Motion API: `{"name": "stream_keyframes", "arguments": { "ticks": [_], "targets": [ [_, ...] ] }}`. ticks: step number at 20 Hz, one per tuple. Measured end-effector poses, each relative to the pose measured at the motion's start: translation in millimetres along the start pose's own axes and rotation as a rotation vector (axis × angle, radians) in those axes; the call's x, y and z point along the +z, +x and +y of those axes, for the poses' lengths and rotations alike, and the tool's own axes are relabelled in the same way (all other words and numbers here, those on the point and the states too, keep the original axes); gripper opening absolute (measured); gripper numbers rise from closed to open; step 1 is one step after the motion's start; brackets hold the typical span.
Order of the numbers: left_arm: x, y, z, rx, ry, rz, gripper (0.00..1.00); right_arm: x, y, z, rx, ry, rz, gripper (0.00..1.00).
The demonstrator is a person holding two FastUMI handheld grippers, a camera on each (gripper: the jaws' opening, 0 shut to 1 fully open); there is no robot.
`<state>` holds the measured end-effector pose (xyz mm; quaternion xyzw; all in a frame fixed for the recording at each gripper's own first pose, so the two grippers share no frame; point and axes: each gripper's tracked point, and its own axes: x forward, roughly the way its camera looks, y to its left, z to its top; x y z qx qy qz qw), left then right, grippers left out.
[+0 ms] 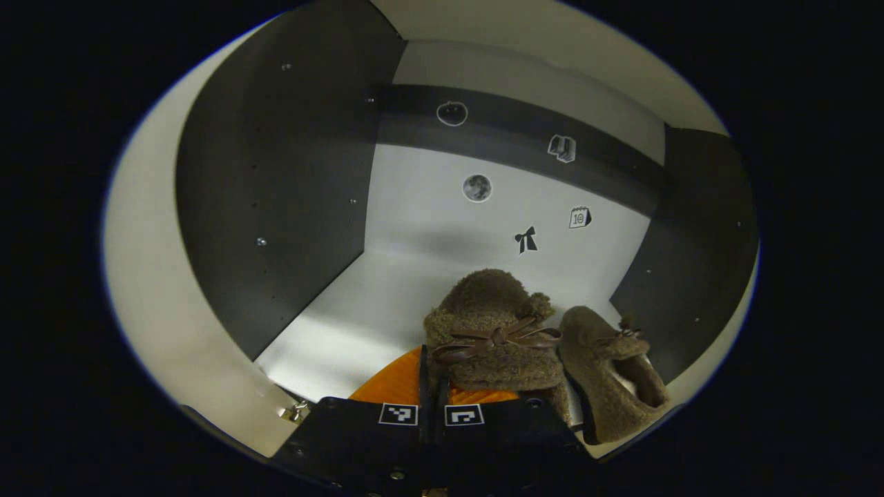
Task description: Grab one shoe with the right hand and put it into the shoe cabinet, grab the other shoe with the left hand and put it into the shoe cabinet; then close the right door with the right hand and the left door with the left hand.
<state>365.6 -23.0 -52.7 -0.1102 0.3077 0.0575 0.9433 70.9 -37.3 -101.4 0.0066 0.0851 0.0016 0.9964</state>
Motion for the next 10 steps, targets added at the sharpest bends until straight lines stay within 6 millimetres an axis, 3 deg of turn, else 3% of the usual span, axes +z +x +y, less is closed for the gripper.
{"name": "stream_keyframes", "arguments": {
  "ticks": [1, 2, 3, 5, 6, 7, 10],
  "targets": [
    [-1, 9, -1, 0.006, 0.004, 0.014, 0.00, 0, 2, -3, -0.009, 0.001, 0.000, 0.93],
    [-3, 17, -2, 0.010, 0.011, 0.029, 0.12, -1, 2, -5, -0.013, 0.006, 0.002, 0.93],
    [-6, 23, -2, 0.019, 0.006, 0.049, 0.00, -2, 2, -6, -0.018, 0.010, 0.005, 0.93],
    [-8, 28, -4, 0.021, -0.006, 0.074, 0.00, -6, 4, -7, -0.025, 0.017, 0.014, 0.93],
    [-8, 27, -5, 0.017, 0.001, 0.079, 0.12, -7, 4, -7, -0.024, 0.021, 0.018, 0.93],
    [-9, 24, -7, 0.003, 0.006, 0.082, 0.02, -8, 5, -7, -0.023, 0.024, 0.021, 0.93],
    [-9, 10, -8, -0.024, 0.028, 0.088, 0.28, -7, 8, -2, -0.015, 0.027, 0.019, 0.93]
  ]
}}
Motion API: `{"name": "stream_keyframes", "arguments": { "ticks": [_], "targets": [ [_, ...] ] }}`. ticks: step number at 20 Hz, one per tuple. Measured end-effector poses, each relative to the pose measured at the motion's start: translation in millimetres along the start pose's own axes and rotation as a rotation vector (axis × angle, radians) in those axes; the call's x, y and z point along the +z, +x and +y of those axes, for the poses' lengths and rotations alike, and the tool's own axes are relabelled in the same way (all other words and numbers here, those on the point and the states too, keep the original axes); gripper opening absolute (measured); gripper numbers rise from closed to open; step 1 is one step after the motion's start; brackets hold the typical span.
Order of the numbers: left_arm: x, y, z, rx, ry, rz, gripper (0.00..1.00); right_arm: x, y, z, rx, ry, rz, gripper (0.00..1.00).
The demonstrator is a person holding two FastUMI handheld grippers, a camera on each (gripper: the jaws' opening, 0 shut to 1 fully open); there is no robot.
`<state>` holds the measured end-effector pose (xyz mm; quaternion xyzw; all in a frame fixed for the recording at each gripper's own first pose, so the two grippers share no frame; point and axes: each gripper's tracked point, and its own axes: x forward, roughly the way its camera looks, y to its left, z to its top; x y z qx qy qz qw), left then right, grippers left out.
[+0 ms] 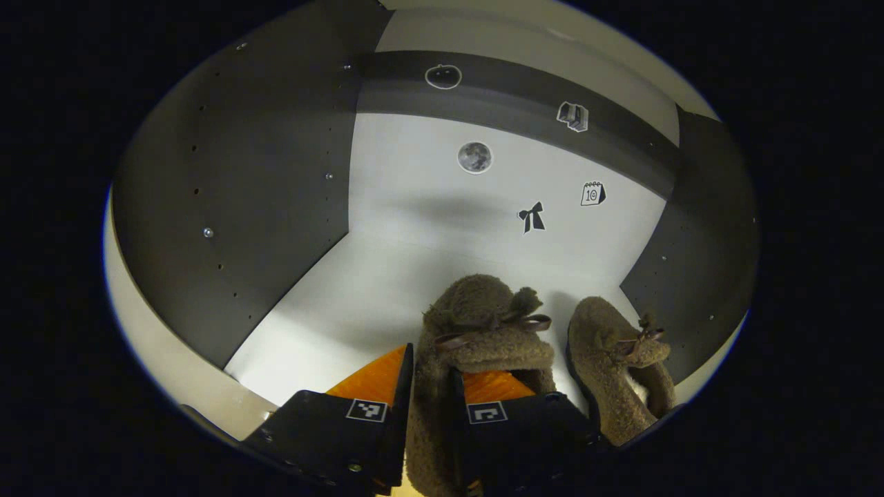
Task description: Grab one shoe with the right hand and put it into the shoe cabinet, grab the other shoe with the left hand and put it into the shoe cabinet; then close the right door with the right hand and the left door with the left hand.
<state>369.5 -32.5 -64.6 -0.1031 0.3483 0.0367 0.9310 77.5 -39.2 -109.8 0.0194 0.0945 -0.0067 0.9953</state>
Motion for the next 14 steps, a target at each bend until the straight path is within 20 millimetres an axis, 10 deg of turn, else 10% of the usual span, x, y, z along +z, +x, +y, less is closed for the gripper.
{"name": "stream_keyframes", "arguments": {
  "ticks": [1, 2, 3, 4, 5, 6, 7, 14],
  "targets": [
    [-1, -6, -1, -0.016, 0.005, 0.008, 0.48, 1, 0, 2, 0.006, -0.001, -0.002, 0.93],
    [-3, -14, -4, -0.037, 0.002, 0.019, 0.23, 2, 1, 4, 0.012, -0.004, -0.006, 0.93],
    [-5, -23, -6, -0.060, -0.002, 0.026, 0.29, 4, 2, 6, 0.017, -0.007, -0.010, 0.93],
    [-6, -32, -7, -0.081, -0.005, 0.021, 0.57, 6, 3, 9, 0.025, -0.008, -0.016, 0.93],
    [-7, -43, -7, -0.094, -0.004, 0.010, 0.60, 8, 3, 12, 0.033, -0.007, -0.022, 0.93],
    [-9, -53, -6, -0.107, -0.005, -0.001, 0.45, 10, 3, 16, 0.041, -0.006, -0.026, 0.93],
    [-12, -66, -7, -0.120, -0.010, -0.010, 0.60, 12, 4, 19, 0.050, -0.006, -0.031, 0.93],
    [-30, -171, -5, -0.226, 0.016, -0.236, 0.62, 22, -2, 35, 0.095, -0.007, -0.049, 0.93]
  ]
}}
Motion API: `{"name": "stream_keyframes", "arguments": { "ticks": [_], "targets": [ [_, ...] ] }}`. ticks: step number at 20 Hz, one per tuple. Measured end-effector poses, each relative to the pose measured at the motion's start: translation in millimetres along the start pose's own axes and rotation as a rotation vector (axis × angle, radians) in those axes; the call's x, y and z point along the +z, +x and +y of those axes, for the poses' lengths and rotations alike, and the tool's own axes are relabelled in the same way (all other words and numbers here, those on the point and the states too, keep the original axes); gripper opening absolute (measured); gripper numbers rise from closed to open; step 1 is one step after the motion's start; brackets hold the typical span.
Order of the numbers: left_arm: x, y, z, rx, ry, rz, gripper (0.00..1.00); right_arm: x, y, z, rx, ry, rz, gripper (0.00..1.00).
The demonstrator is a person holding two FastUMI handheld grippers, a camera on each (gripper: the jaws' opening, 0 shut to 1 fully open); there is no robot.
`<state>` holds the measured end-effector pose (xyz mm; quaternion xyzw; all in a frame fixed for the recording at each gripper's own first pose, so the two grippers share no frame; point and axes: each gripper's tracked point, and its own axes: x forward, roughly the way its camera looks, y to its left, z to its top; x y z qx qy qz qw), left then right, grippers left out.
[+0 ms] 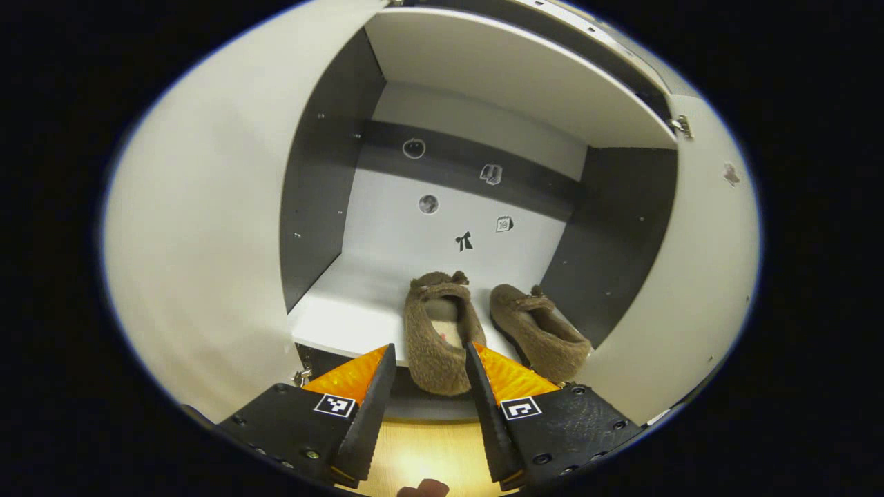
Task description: Grab one shoe with the right hand and put it into the shoe cabinet, grab the other shoe with the left hand and put it into the shoe cabinet; then close the right door with the right hand and the left door with the left hand.
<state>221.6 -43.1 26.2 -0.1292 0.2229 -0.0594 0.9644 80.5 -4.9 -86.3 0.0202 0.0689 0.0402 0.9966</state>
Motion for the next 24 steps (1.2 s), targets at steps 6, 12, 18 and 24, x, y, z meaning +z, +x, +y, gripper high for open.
{"name": "stream_keyframes", "arguments": {
  "ticks": [6, 12, 18, 24],
  "targets": [
    [-4, -77, 1, 0.008, 0.038, -0.192, 0.61, 8, -9, 2, 0.007, -0.012, -0.014, 0.93],
    [-31, -139, 19, 0.081, 0.120, -0.342, 0.77, 13, -20, 1, 0.008, -0.008, -0.014, 0.93],
    [-81, -185, 34, 0.152, 0.154, -0.403, 0.77, 5, -35, -3, 0.004, -0.012, -0.003, 0.93],
    [-126, -215, 43, 0.211, 0.159, -0.377, 0.93, 3, -49, 6, 0.030, 0.017, -0.009, 1.00]
  ]
}}
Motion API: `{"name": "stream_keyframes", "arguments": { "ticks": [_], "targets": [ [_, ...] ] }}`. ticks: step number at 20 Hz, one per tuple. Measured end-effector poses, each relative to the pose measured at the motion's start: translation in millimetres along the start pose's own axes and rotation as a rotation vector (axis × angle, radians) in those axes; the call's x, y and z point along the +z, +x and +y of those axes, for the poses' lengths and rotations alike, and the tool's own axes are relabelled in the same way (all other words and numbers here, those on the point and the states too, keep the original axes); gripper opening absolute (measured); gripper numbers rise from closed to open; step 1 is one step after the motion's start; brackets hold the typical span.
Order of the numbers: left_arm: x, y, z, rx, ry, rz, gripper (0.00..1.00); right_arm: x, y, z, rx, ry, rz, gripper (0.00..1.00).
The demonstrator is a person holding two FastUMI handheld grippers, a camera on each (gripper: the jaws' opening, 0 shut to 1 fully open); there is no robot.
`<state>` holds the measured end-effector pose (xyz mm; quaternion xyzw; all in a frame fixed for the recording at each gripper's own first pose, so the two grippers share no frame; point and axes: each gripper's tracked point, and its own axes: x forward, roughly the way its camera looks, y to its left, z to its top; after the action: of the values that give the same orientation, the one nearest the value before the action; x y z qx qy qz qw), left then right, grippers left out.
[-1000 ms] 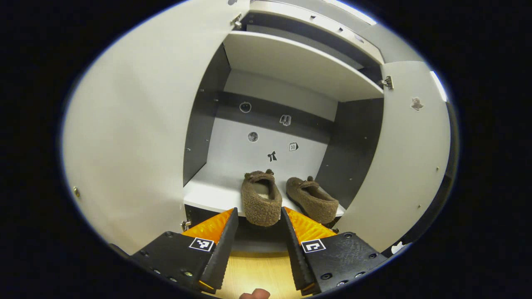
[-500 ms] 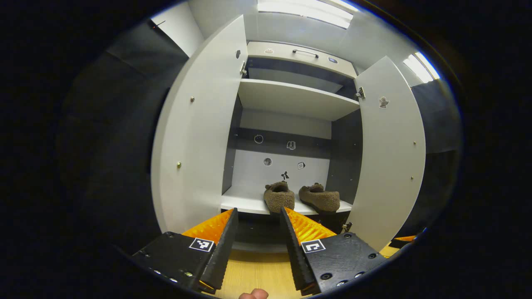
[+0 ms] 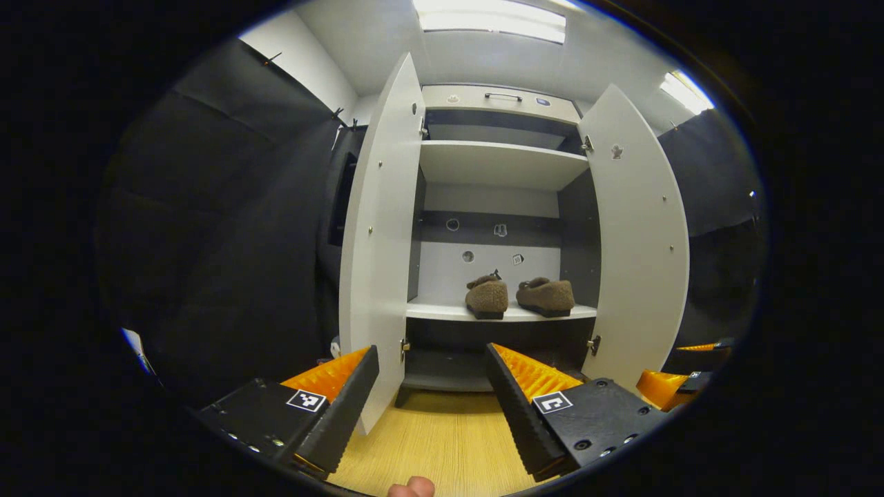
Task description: Grab one shoe with the right hand and put it into the shoe cabinet, grab the other shoe with the left hand and put it into the shoe cabinet; then close the right door with the right hand and the left door with the left hand.
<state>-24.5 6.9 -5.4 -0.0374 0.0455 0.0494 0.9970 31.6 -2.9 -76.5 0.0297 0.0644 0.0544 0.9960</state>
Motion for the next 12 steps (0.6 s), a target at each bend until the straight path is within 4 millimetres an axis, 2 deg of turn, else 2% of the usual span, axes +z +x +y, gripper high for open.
{"name": "stream_keyframes", "arguments": {
  "ticks": [4, 6, 8, 9, 12],
  "targets": [
    [-9, -16, 3, 0.002, -0.010, 0.006, 0.93, 6, -10, -4, -0.003, 0.020, -0.012, 1.00],
    [-11, -22, 2, -0.004, 0.002, 0.002, 0.93, 16, -17, -18, -0.020, 0.042, -0.015, 1.00],
    [-15, -26, -2, -0.016, 0.028, 0.008, 0.93, 29, -22, -44, -0.044, 0.073, -0.018, 1.00],
    [-15, -27, -7, -0.028, 0.039, 0.009, 0.93, 30, -22, -64, -0.072, 0.090, -0.022, 1.00],
    [-14, -27, -20, -0.068, 0.048, 0.007, 0.93, 69, -23, -131, -0.194, 0.088, -0.089, 1.00]
  ]
}}
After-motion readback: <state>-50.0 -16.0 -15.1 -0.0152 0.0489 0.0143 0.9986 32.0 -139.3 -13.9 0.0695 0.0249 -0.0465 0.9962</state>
